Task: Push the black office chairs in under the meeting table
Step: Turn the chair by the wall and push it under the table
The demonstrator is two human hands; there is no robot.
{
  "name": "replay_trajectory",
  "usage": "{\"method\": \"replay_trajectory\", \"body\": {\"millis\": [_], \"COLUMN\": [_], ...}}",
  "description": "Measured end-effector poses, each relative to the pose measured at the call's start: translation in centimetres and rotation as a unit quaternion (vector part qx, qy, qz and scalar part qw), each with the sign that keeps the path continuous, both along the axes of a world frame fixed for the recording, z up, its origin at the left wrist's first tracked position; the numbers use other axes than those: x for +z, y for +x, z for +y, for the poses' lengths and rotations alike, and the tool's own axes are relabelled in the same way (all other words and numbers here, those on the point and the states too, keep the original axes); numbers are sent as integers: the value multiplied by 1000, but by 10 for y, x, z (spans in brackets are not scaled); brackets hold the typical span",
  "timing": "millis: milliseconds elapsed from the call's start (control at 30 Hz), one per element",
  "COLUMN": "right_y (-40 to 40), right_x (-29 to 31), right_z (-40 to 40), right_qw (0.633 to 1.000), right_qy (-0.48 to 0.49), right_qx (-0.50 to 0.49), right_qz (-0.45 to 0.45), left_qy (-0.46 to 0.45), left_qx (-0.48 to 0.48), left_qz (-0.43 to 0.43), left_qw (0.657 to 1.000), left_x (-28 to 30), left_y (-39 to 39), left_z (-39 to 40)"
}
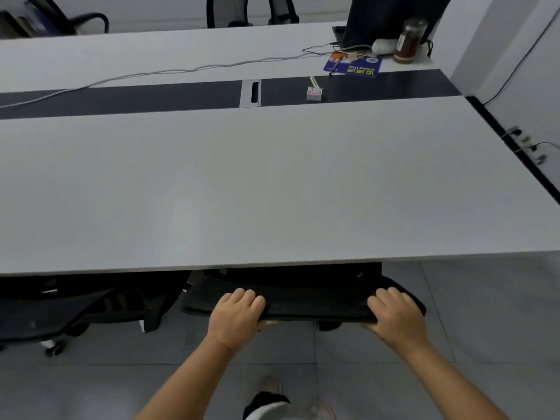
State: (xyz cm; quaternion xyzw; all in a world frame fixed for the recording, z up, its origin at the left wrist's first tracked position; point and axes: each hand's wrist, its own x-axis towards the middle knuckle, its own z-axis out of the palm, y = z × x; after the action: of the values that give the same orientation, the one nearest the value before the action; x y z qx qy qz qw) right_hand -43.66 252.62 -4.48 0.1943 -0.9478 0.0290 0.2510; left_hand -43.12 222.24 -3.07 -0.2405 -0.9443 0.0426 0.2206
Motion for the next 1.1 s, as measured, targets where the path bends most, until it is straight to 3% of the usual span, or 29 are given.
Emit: {"method": "replay_trajectory", "body": {"millis": [367, 600, 867, 1100], "right_y": [-27, -15, -3, 3], "right_x": [3, 9, 32, 33], "right_z": [17, 11, -1, -2], "right_qw": [999, 997, 962, 950], "right_qy": [43, 55, 58, 22], "right_qx": [16, -34, -82, -83], "right_qz": [5, -37, -254, -300], "left_qy": [7, 8, 22, 46], "left_qx": [2, -2, 21, 61], "left_qz": [-58, -126, -211, -308], "left_qw": [998, 992, 977, 948], "left_x": [-7, 5, 19, 41], "left_y": [-15, -11, -5, 6], "left_z": [14, 17, 16, 21]}}
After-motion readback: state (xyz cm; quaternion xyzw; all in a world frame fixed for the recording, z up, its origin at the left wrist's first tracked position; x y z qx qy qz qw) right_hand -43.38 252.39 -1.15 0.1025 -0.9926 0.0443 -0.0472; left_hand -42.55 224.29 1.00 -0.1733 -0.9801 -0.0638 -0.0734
